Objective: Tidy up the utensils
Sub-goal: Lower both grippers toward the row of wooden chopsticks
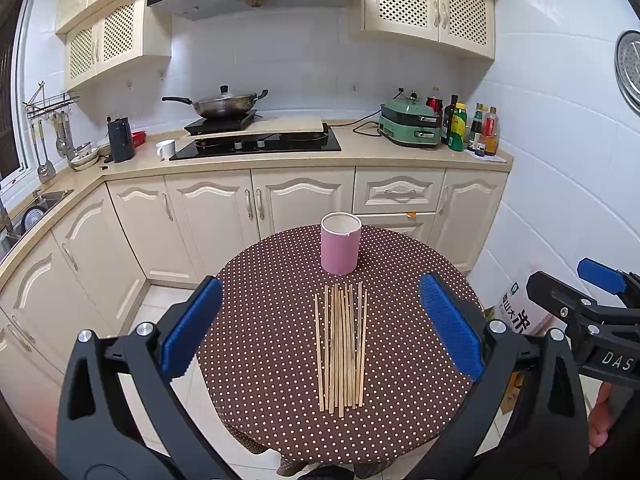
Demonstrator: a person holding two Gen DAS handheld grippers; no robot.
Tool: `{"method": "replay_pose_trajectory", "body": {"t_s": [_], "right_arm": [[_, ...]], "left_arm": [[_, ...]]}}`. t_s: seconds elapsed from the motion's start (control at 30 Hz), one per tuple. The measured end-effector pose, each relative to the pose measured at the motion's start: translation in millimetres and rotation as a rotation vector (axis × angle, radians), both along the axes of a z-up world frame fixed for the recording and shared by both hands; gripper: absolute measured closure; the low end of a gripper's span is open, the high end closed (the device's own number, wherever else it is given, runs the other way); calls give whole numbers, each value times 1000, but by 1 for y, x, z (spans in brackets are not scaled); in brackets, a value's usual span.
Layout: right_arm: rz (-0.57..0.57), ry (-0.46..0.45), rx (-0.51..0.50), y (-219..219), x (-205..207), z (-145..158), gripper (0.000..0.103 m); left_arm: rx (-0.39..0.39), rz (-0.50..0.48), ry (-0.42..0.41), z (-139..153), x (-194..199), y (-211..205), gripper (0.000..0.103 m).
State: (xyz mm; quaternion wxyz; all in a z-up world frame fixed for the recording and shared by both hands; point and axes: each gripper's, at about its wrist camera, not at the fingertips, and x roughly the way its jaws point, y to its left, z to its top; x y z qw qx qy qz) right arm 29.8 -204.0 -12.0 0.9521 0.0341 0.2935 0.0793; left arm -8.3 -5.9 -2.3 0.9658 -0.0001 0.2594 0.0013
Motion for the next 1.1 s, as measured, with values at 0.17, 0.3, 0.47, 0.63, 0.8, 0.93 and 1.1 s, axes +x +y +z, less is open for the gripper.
{"method": "replay_pose_trajectory", "body": {"t_s": [0.17, 0.3, 0.47, 0.63, 0.8, 0.93, 1.1], "right_arm": [[9, 28, 8, 1, -2, -4, 7], [12, 59, 18, 1, -1, -8, 7], [13, 115, 35, 1, 5, -18, 7], [-5, 186, 61, -3, 19, -30, 7], [-25, 246, 73, -5, 34, -41, 7], [-32, 297, 66, -3, 49, -52, 7], [-38, 359, 63, -1, 70, -67, 7]], "left_arm": [[-3, -2, 22, -3, -4, 0, 6], [-5, -2, 48, -8, -5, 1, 6], [-4, -2, 91, -15, -3, 3, 6], [-10, 1, 141, -23, 8, 7, 6], [-17, -4, 202, -34, 25, 8, 6], [-26, -8, 258, -46, 43, 10, 6], [-27, -2, 332, -61, 70, 12, 6]]}}
